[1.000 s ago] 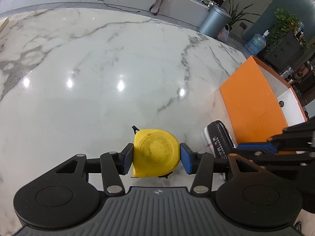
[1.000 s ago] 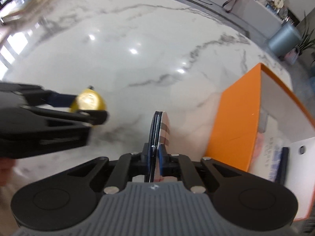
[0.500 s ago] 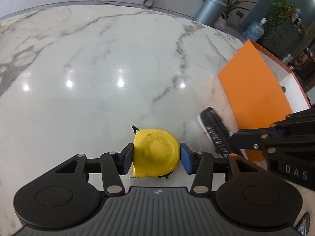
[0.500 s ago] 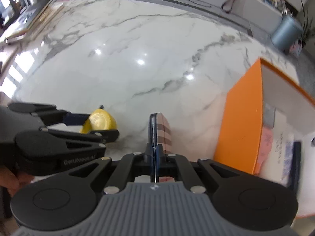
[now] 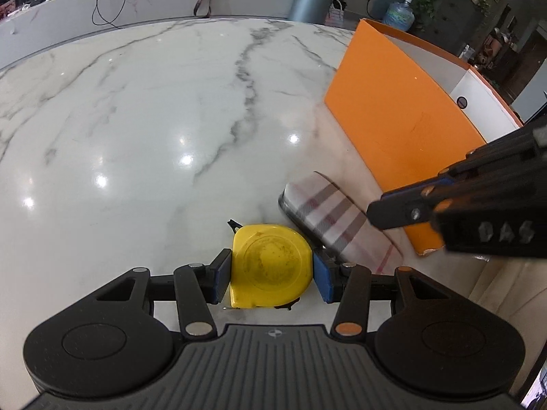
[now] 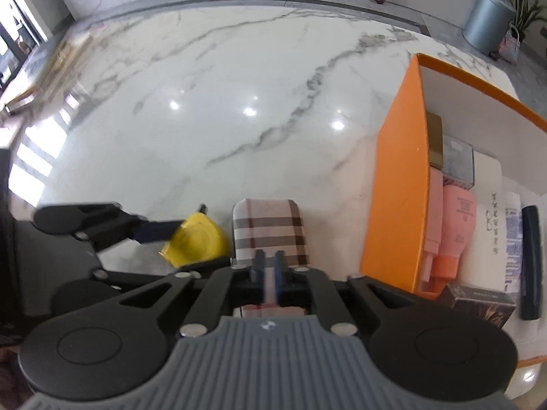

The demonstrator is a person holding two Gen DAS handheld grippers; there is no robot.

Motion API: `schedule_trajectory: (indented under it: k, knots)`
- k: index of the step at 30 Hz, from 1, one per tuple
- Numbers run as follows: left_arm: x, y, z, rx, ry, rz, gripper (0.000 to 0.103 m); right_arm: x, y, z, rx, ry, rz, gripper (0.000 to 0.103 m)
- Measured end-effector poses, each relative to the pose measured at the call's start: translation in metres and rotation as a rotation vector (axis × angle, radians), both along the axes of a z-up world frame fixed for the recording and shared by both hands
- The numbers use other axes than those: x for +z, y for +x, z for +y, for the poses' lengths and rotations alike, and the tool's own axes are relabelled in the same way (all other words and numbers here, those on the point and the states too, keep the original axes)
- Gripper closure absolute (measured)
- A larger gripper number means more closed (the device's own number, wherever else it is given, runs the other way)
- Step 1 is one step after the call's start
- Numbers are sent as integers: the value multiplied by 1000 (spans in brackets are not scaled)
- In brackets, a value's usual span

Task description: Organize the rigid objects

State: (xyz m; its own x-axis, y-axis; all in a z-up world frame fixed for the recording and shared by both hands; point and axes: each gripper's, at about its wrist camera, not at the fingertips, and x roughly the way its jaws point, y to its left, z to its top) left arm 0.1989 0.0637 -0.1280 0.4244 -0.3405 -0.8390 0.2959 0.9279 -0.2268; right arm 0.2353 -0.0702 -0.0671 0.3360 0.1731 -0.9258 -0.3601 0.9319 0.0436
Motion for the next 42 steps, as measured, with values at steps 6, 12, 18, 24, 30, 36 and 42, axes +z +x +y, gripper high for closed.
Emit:
schedule_trajectory:
  k: [6, 12, 18, 24, 30, 36, 42]
  knots:
    - [1, 4, 15, 92, 15, 18, 47, -12, 1, 5, 77, -43, 8, 66]
    - [3, 7, 32, 164, -13, 36, 47, -22, 1, 18, 177, -83, 1, 28]
    - [2, 7, 30, 151, -6, 36, 47, -37, 3, 28, 224, -166, 32, 25]
    - [2, 7, 27, 136, -7, 35, 47, -41, 3, 25, 219, -155, 49, 27]
    - [2, 8, 30, 166, 2, 36, 47, -40, -1, 25, 199, -153, 38, 31]
    - [2, 9, 33, 184, 9, 41, 47, -37, -7, 30, 227, -92, 47, 33]
    - [2, 9, 36, 197, 10, 39, 47, -37, 2, 19, 34, -37, 70, 24]
